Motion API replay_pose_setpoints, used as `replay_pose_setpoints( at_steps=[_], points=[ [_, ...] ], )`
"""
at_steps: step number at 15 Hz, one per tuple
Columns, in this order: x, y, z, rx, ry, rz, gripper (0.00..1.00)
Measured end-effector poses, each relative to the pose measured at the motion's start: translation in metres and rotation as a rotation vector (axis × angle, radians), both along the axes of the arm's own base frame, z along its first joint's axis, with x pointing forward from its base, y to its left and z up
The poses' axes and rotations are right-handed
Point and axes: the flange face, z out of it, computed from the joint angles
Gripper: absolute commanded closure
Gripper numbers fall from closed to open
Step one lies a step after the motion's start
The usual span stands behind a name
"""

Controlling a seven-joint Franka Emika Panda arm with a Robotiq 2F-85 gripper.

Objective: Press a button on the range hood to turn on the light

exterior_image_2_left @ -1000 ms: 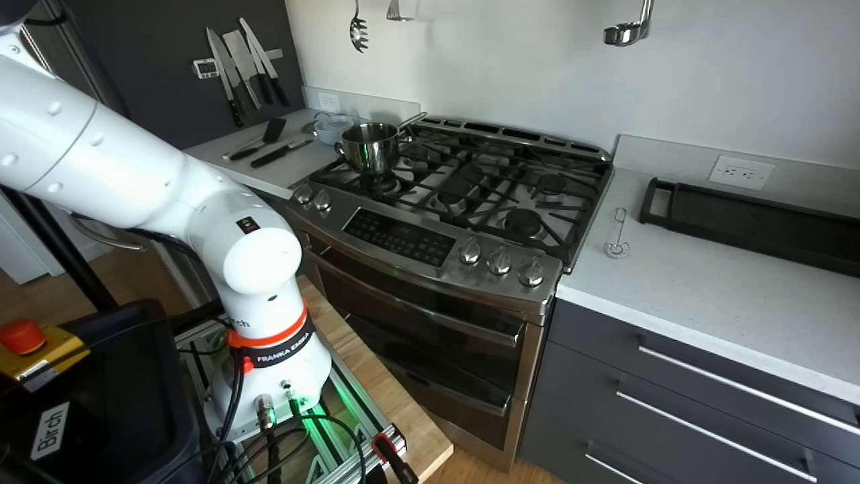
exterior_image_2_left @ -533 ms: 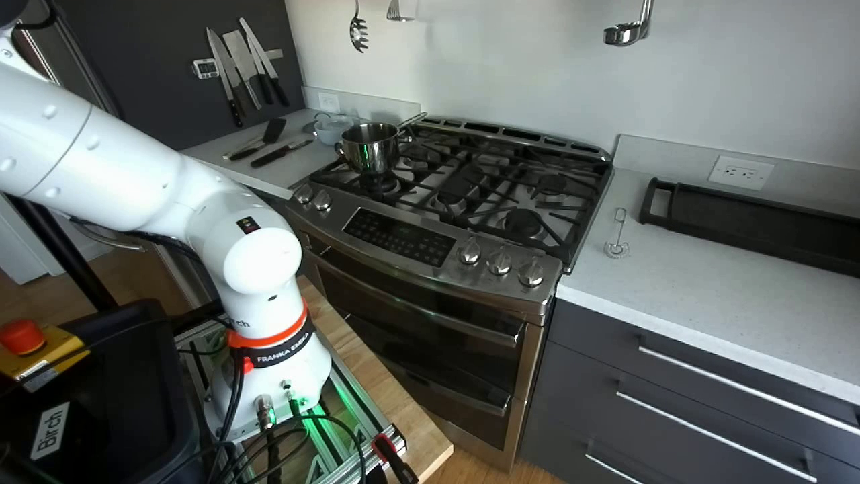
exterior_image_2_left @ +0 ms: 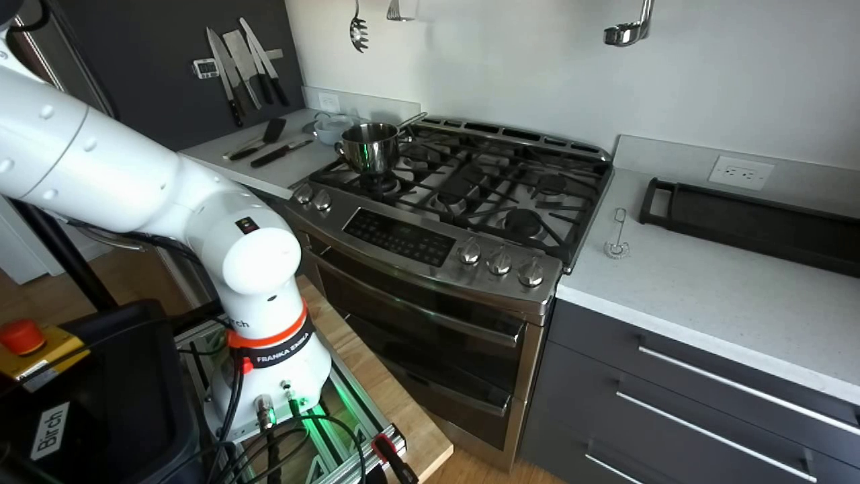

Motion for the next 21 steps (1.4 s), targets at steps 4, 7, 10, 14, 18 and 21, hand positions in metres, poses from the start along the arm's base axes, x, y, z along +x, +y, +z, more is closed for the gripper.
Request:
replay_pose_setpoints(
  at_steps=[4, 7, 10, 14, 18, 21],
  points=[
    [-0.006, 0.006, 0.013, 0.022, -0.034, 0.021, 0.00],
    [-0.021, 0.007, 0.038, 0.053, -0.089, 0.030, 0.00],
    [-0.034, 0.008, 0.060, 0.073, -0.140, 0.041, 0.34],
    [-0.043, 0.015, 0.082, 0.092, -0.227, 0.070, 0.67],
    [-0.043, 0.020, 0.097, 0.110, -0.319, 0.103, 0.95],
    [-0.039, 0.023, 0.106, 0.126, -0.391, 0.130, 1.00]
  ],
)
